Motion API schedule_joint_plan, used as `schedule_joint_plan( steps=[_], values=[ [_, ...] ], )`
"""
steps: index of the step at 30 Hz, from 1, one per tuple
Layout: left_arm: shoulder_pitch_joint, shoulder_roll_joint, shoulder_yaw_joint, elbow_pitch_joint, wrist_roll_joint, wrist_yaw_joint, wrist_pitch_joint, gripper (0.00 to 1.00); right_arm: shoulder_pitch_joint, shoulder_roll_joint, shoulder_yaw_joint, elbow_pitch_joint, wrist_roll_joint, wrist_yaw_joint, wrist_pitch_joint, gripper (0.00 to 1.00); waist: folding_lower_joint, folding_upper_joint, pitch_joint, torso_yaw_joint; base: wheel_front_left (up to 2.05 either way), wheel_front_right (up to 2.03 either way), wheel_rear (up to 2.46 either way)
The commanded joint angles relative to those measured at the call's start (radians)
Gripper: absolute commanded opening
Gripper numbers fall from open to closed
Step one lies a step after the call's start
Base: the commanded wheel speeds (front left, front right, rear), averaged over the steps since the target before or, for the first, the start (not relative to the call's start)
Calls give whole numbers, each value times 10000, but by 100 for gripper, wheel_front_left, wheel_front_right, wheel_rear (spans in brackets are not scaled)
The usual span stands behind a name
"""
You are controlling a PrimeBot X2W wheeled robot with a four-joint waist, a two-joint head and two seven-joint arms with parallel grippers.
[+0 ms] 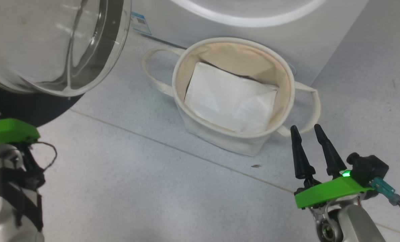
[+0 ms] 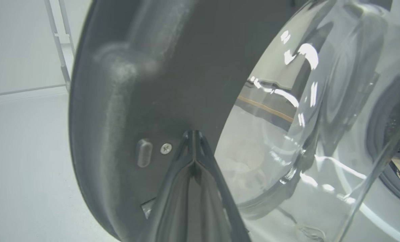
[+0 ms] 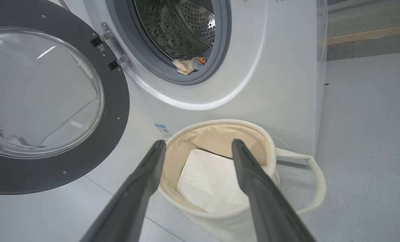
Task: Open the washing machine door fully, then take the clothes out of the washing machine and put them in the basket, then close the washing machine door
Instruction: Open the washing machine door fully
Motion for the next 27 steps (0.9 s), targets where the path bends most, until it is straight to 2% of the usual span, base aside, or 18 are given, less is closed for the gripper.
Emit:
schedule_joint_plan(
  steps=[1,14,21,27],
  values=[
    [-354,609,560,-187,-12,-32,-48,0,-209,42,208,-357,-126,4,-117,100,0,0,119,62,0,0,0],
    [-1131,412,1612,858,633,-709,-48,0,-250,-87,90,-800,-327,4,146,100,0,0,675,82,0,0,0],
    [-990,155,1775,733,1246,-946,-48,0,-344,-39,197,-717,-183,4,74,100,0,0,544,-22,0,0,0],
    [-735,-20,1538,145,2068,-925,-48,0,-440,5,279,-501,22,4,-46,100,0,0,164,-164,0,0,0]
  ],
)
